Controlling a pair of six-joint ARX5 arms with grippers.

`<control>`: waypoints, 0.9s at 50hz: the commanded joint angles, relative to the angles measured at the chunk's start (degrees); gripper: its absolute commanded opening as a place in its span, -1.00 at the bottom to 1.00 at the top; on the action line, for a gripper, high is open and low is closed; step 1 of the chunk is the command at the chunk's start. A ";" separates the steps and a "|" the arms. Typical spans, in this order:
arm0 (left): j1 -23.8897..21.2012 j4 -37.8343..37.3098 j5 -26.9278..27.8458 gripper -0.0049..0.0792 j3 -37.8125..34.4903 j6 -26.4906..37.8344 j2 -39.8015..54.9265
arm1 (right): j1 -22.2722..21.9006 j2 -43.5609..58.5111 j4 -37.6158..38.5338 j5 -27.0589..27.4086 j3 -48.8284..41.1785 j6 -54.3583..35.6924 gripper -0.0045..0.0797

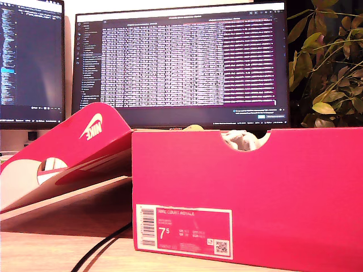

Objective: Close the red shoebox by pushing the lid with your left arm and holding the box in place with your right arm

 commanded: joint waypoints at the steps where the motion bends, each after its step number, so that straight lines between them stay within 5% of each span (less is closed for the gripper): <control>1: 0.31 -0.09 0.98 -0.93 0.92 -1.29 2.38 | 0.11 2.29 -1.64 -0.94 1.44 -0.24 -0.92; 33: 0.57 0.35 7.39 -0.93 11.96 1.64 29.03 | 0.13 38.99 -3.91 -9.01 14.29 -12.11 -0.92; 45: 5.07 6.99 12.92 -0.93 13.73 2.47 40.24 | 0.15 48.52 -0.02 -9.49 17.25 -14.73 -0.92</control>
